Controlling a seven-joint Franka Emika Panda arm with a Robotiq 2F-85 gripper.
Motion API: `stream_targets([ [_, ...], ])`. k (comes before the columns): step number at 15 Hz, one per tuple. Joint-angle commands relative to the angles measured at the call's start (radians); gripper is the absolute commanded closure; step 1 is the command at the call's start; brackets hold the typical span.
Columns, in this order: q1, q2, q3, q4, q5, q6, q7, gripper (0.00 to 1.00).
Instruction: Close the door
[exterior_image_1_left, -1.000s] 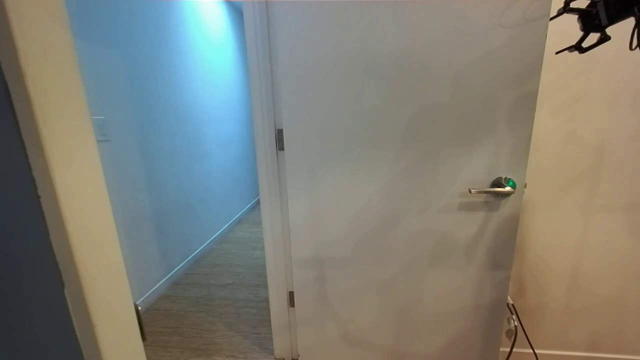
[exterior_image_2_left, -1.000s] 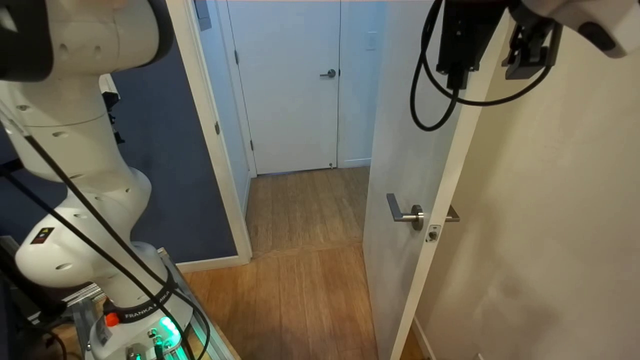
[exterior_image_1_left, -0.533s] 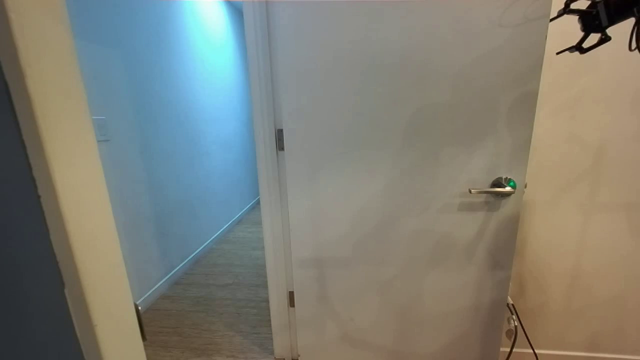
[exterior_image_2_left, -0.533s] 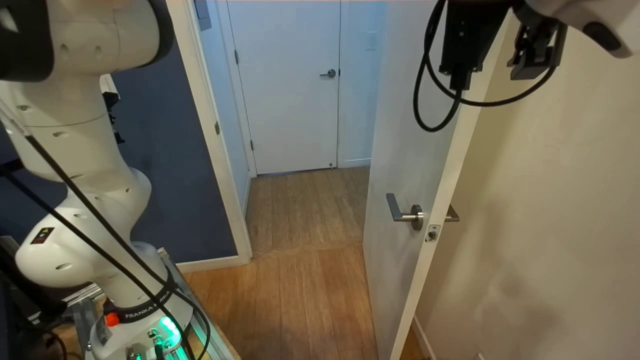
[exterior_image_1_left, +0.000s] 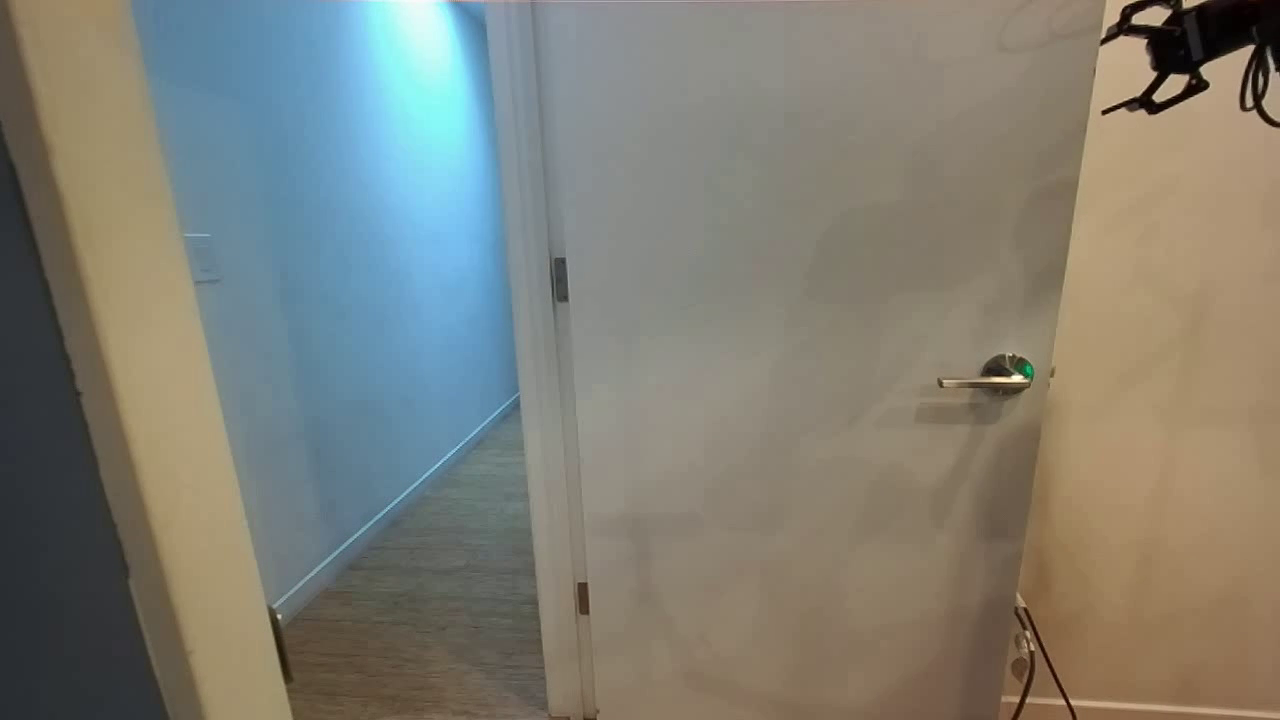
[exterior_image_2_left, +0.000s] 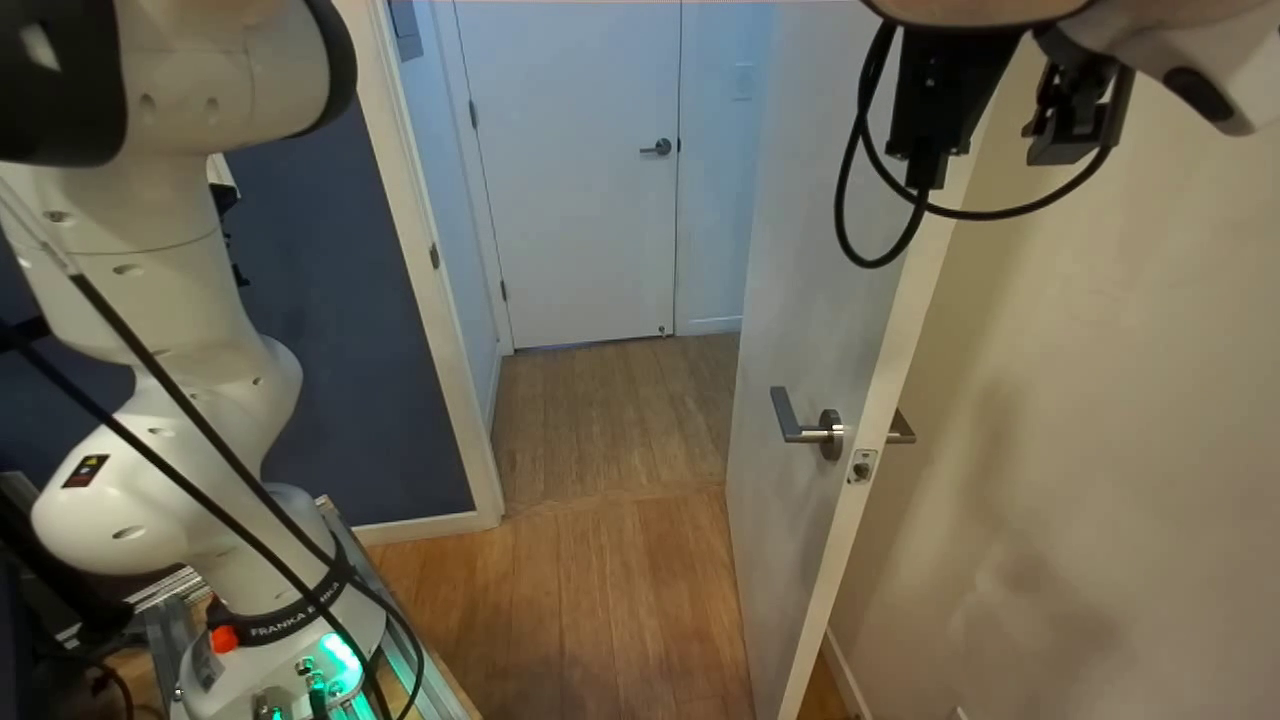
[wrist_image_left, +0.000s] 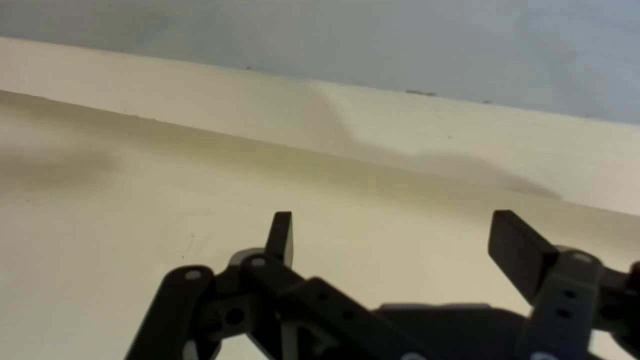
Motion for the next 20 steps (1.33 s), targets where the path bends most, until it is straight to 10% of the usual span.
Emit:
stream_targets([
  [1, 0.008, 0.003, 0.004, -0.008, 0.016, -0.024, -0.016, 0.00],
  [20, -0.005, -0.036, -0.019, -0.046, -0.190, -0.538, -0.061, 0.00],
])
